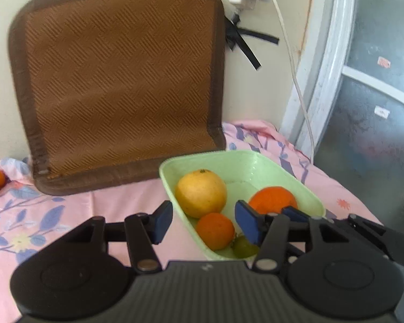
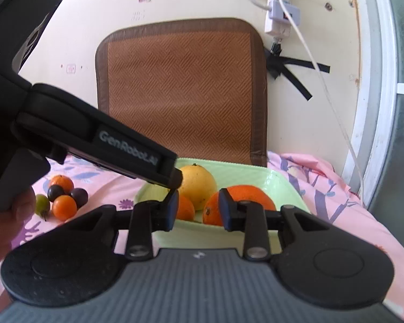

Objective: Organize fruits
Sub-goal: 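Drop the tangerine into the dish with the left tool while the right tool drops the green tomato there, then move both tools back toward the remaining small fruits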

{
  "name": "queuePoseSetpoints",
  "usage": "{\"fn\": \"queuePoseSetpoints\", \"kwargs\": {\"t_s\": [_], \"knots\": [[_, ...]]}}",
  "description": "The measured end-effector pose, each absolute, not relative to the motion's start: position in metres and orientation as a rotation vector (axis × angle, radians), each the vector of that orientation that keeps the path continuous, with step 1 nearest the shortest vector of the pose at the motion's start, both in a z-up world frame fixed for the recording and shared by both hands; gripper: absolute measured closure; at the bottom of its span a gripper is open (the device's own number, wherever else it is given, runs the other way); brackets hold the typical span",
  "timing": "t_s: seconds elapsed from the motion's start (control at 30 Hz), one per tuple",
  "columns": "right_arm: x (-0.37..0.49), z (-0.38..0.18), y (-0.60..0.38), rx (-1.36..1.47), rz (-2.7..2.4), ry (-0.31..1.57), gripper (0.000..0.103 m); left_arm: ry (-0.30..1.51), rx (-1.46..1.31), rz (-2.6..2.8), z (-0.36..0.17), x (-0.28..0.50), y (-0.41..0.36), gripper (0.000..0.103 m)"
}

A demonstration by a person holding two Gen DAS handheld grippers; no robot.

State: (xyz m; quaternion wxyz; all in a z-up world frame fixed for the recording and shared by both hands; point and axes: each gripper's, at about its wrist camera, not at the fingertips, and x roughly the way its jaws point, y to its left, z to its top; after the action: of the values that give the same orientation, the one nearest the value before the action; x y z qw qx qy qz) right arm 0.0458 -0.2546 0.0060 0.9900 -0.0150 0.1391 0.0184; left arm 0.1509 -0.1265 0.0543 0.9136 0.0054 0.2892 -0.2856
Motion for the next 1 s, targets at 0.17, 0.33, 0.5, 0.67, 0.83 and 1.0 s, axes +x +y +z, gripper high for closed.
{"fn": "queuePoseSetpoints", "kwargs": {"t_s": [0.17,0.33,0.5,0.67,0.83,1.0], "knots": [[0.035,0.007,-0.258,0.014,0.033,0.240,0.068,0.540,-0.076,-0.463,0.068,0.131,-0.065,0.050],[0.027,0.013,-0.258,0.062,0.068,0.243,0.068,0.553,-0.056,-0.277,0.054,0.098,0.003,0.050],[0.010,0.015,-0.241,0.106,0.150,0.295,0.068,0.596,-0.042,-0.203,0.024,0.072,0.034,0.050],[0.004,0.007,-0.214,0.131,0.222,0.387,0.068,0.621,-0.049,-0.210,0.005,0.066,0.039,0.050],[0.006,-0.001,-0.199,0.126,0.229,0.447,0.068,0.565,-0.020,-0.228,0.005,0.056,0.035,0.050],[0.011,-0.005,-0.205,0.174,0.205,0.475,0.068,0.545,-0.015,-0.230,0.006,0.053,0.033,0.050]]}}
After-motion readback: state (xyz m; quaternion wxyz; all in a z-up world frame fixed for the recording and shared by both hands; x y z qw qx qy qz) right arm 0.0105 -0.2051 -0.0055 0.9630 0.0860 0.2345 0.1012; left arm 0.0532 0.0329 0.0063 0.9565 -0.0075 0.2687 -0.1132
